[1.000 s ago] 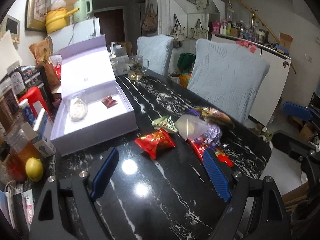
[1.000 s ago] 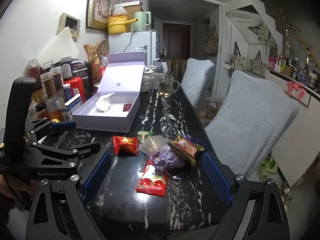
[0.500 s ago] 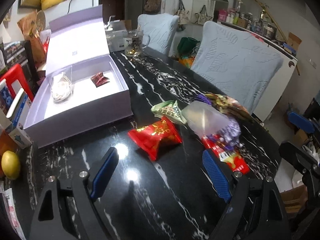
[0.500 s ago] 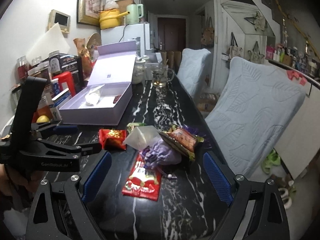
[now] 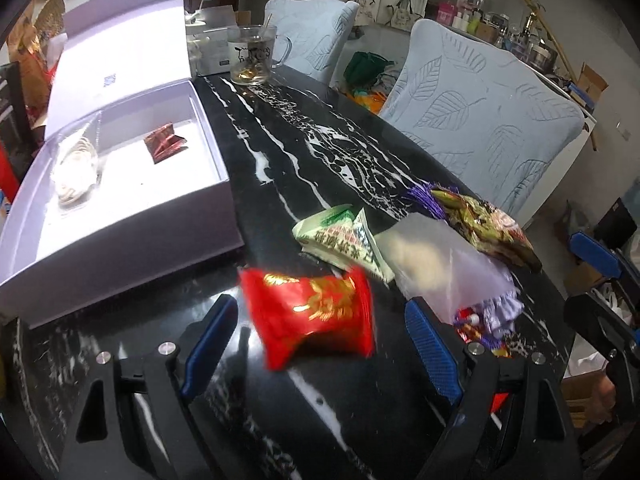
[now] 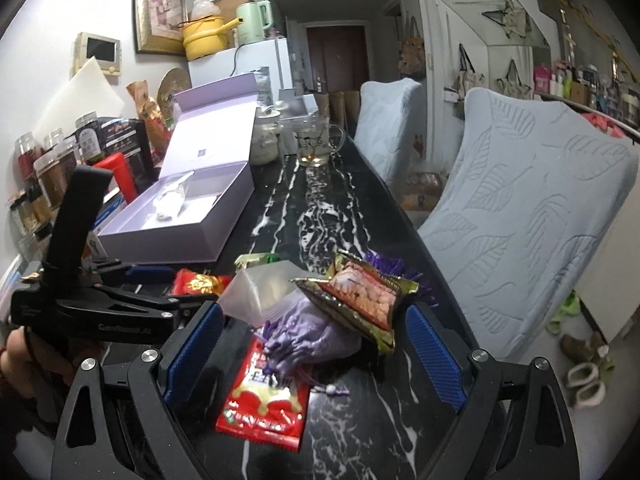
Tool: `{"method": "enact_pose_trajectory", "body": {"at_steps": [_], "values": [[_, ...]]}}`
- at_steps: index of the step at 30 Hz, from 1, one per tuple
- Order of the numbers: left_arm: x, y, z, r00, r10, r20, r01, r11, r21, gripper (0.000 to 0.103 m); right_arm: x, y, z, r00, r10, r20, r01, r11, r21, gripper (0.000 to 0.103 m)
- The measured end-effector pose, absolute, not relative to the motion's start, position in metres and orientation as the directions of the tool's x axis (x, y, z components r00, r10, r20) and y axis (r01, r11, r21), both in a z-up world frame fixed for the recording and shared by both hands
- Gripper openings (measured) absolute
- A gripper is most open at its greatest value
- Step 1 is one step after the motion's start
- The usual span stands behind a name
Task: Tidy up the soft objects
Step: 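Grasp the red candy packet with gold print with the left gripper, then grasp the clear zip bag with the right gripper while the left holds the red packet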
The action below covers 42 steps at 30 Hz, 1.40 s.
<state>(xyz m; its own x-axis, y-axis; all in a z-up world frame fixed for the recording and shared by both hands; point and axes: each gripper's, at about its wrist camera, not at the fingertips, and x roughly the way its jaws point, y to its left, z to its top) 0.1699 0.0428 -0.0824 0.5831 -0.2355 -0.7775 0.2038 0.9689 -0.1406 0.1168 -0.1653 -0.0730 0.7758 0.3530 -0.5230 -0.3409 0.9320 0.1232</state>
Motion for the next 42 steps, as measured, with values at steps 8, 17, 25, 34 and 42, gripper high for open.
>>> {"method": "enact_pose_trajectory", "body": {"at_steps": [8, 17, 25, 34, 42], "values": [[0.179, 0.035, -0.098, 0.553, -0.241, -0.797, 0.234, 0.964, -0.13, 0.06, 0.134, -0.172, -0.079, 0.773, 0.336, -0.539, -0.308, 0.94, 0.145, 0.094], [0.171, 0.034, -0.091, 0.585, -0.257, -0.769, 0.283, 0.954, -0.103, 0.05, 0.138, -0.176, -0.082, 0.767, 0.321, -0.555, -0.287, 0.946, 0.151, 0.094], [0.151, 0.043, -0.071, 0.63, -0.242, -0.738, 0.266, 0.96, -0.088, 0.05, 0.135, -0.173, -0.078, 0.768, 0.331, -0.549, -0.284, 0.943, 0.172, 0.094], [0.134, 0.067, -0.06, 0.644, -0.241, -0.726, 0.218, 0.968, -0.128, 0.049, 0.134, -0.141, -0.074, 0.718, 0.439, -0.54, -0.386, 0.897, 0.216, 0.087], [0.124, 0.094, -0.064, 0.66, -0.212, -0.721, 0.148, 0.977, -0.152, 0.049, 0.15, -0.102, -0.077, 0.721, 0.417, -0.554, -0.409, 0.901, 0.146, 0.084]]}}
